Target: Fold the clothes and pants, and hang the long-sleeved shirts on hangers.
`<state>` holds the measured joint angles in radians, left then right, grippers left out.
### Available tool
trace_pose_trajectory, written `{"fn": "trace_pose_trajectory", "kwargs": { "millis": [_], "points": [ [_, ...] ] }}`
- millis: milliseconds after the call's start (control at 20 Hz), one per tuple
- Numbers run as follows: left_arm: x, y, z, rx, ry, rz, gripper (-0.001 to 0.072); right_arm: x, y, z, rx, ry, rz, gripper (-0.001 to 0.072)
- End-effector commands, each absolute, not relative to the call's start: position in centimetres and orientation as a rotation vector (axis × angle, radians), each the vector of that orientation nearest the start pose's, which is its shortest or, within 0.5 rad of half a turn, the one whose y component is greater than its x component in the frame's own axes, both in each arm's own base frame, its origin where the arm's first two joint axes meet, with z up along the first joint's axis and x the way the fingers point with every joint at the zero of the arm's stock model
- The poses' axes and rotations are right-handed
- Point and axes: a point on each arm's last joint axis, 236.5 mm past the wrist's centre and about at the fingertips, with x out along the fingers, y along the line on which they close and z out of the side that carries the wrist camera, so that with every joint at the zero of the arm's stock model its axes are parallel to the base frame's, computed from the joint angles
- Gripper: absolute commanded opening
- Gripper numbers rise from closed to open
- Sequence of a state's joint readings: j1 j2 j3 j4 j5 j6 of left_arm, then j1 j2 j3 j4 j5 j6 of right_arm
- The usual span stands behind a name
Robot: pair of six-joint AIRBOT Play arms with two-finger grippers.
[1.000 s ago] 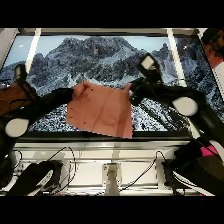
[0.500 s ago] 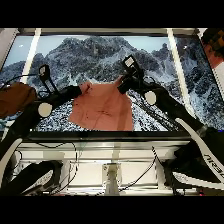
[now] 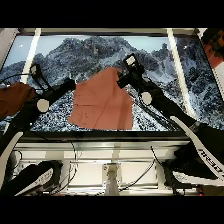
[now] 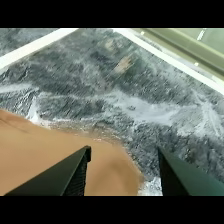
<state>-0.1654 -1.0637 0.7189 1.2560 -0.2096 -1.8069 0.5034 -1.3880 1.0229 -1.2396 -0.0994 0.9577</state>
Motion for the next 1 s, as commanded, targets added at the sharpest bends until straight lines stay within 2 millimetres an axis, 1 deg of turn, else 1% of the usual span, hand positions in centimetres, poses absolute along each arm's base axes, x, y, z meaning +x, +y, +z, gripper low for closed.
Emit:
{"fn": "trace_pose_trajectory", "kwargs": {
  "millis": [0, 50, 150, 200, 250, 350, 400, 500, 550, 650, 750, 850, 950],
  "points": [
    [43.8, -7.3, 5.1, -0.511, 0.568, -0.039, 0.0717, 49.3, 25.1, 10.5, -0.331, 0.185, 0.48, 0.0485],
    [43.8, -6.9, 5.2, -0.513, 0.568, -0.031, 0.0716, 49.3, 24.4, 10.5, -0.33, 0.205, 0.476, 0.0484],
    [43.0, -5.9, 5.4, -0.511, 0.59, -0.017, 0.0714, 49.0, 21.8, 10.0, -0.31, 0.298, 0.467, 0.0484],
    [42.4, -5.4, 5.3, -0.489, 0.617, -0.014, 0.0711, 48.7, 20.1, 9.5, -0.308, 0.358, 0.464, 0.0483],
    [41.5, -4.8, 5.0, -0.453, 0.653, -0.016, 0.071, 48.2, 17.9, 9.0, -0.3, 0.427, 0.454, 0.0477],
    [39.0, -3.7, 4.0, -0.352, 0.761, -0.036, 0.0708, 46.6, 13.4, 7.7, -0.281, 0.574, 0.434, 0.0476],
    [37.6, -3.4, 3.3, -0.298, 0.822, -0.057, 0.0707, 45.7, 11.5, 6.9, -0.267, 0.648, 0.426, 0.0476],
    [34.8, -3.0, 1.8, -0.205, 0.946, -0.109, 0.0703, 43.2, 8.2, 4.5, -0.231, 0.816, 0.424, 0.0423],
    [33.6, -2.9, 1.0, -0.155, 1.004, -0.145, 0.065, 41.9, 7.0, 3.3, -0.211, 0.895, 0.426, 0.0423],
    [31.4, -3.1, -0.2, -0.046, 1.095, -0.238, 0.0645, 40.1, 5.1, 1.7, -0.172, 1.002, 0.423, 0.0424],
    [29.5, -3.1, -1.5, 0.008, 1.182, -0.308, 0.0645, 39.1, 4.1, 1.1, -0.15, 1.048, 0.418, 0.0424],
    [28.0, -3.0, -3.0, 0.028, 1.264, -0.36, 0.0645, 38.7, 3.9, 0.9, -0.147, 1.066, 0.424, 0.0424],
    [27.3, -3.5, -4.6, 0.024, 1.307, -0.433, 0.0646, 38.6, 4.0, 0.8, -0.145, 1.072, 0.429, 0.0424]
  ]
}}
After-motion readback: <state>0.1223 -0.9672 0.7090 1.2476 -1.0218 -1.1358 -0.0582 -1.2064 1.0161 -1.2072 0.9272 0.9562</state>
